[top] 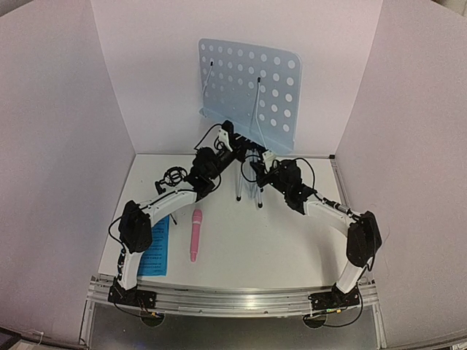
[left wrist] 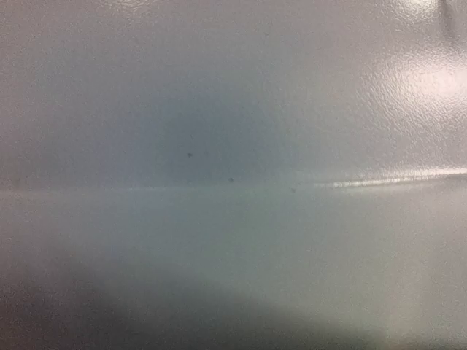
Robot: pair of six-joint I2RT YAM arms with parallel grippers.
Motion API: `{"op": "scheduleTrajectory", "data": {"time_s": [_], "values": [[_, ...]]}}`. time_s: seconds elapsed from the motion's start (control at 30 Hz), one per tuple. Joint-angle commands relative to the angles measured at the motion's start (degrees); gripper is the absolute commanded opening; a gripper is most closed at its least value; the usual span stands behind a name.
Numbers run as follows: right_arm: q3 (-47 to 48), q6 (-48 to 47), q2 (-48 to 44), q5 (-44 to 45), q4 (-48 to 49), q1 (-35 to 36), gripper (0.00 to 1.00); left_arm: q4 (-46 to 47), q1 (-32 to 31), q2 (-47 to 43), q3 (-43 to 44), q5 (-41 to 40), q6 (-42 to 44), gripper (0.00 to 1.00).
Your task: Pack up the instrument practice props
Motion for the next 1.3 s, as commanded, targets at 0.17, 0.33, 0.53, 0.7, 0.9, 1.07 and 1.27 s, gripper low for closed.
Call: {"op": "scheduleTrajectory", "data": {"time_s": [0.17, 0.33, 0.53, 0.7, 0.9, 1.07, 1.27], "values": [[8.3, 12.2, -8.6, 6.1, 8.9, -2.4, 0.00, -15.2, -4.3, 0.2, 5.7, 11.3, -7.2, 0.00], [7.5, 20.3, -10.4, 6.4, -6.2, -2.4, 0.00, -22.0, -4.1, 1.9, 12.6, 10.1, -12.6, 0.00], [5.1, 26.4, -13.8, 5.9, -15.2, -2.3, 0.00, -26.8, -4.4, 0.5, 12.6, 9.6, -16.0, 0.00], [1.9, 33.1, -16.2, 3.8, -19.5, -2.1, 0.00, -31.1, -5.3, -0.4, 11.4, 7.1, -18.0, 0.00], [0.4, 40.1, -18.0, 3.2, -27.7, 0.0, 0.00, -36.8, -6.9, -1.4, 9.4, 3.1, -22.4, 0.00], [-2.0, 44.3, -19.9, 2.0, -32.6, 1.1, 0.00, -39.6, -8.3, -3.0, 5.9, 1.4, -25.8, 0.00], [-7.8, 49.5, -22.4, -3.2, -34.2, 1.3, 0.00, -45.2, -9.7, -4.0, 2.6, -1.4, -28.9, 0.00]]}}
